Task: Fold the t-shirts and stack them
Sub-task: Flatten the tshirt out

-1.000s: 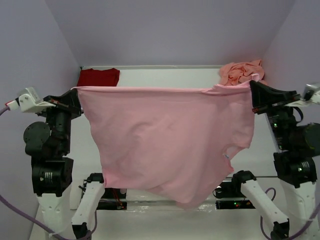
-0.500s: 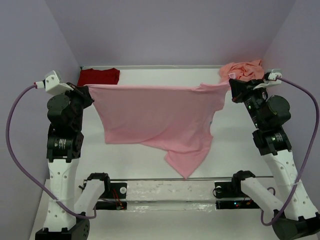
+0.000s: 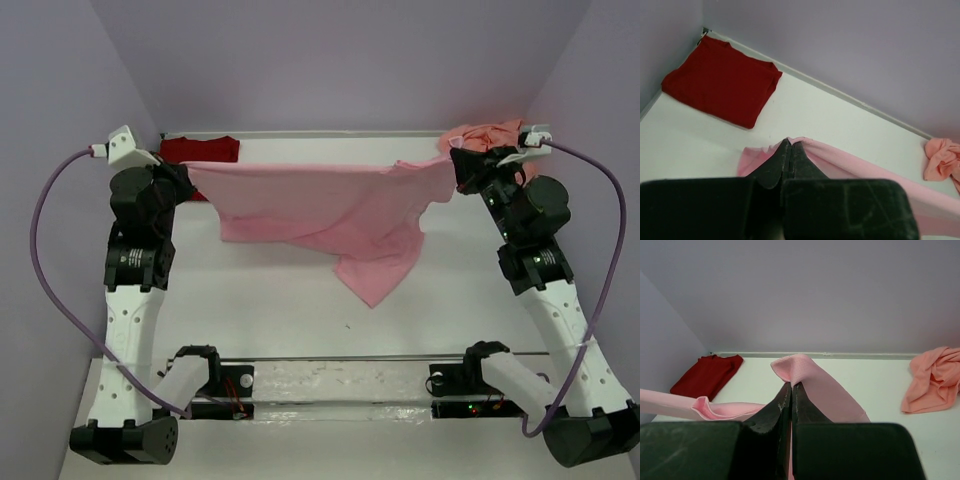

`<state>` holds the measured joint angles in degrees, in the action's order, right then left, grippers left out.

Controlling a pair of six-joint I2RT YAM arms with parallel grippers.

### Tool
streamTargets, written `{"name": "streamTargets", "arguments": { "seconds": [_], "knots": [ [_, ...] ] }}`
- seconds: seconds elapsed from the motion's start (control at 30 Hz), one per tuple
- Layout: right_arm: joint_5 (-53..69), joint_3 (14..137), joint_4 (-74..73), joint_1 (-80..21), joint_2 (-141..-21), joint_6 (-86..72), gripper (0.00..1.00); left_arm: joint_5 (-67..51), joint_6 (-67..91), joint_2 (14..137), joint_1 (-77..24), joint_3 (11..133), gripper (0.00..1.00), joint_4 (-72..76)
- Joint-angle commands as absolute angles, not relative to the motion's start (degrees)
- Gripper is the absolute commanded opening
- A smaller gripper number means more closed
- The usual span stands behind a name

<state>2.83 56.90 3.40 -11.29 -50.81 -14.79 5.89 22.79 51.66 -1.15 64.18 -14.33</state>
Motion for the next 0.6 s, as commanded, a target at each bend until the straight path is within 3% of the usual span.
{"name": "streamTargets", "arguments": {
  "seconds": [0.0, 0.23, 0.57],
  "knots": [
    [4.2, 65.8, 7.8, -11.0, -48.9, -15.4, 0.00, 5.5, 20.7, 49.4, -1.0, 75.3, 0.00, -10.0],
    [5.5, 80.2, 0.4, -11.0, -43.3, -17.9, 0.00, 5.3, 19.9, 46.9, -1.0, 91.8, 0.00, -18.4],
    [1.7, 86.2, -17.2, -11.0, -32.9, -15.8, 0.00, 5.5, 24.7, 36.7, -1.0, 91.8, 0.00, -30.8]
  ]
}}
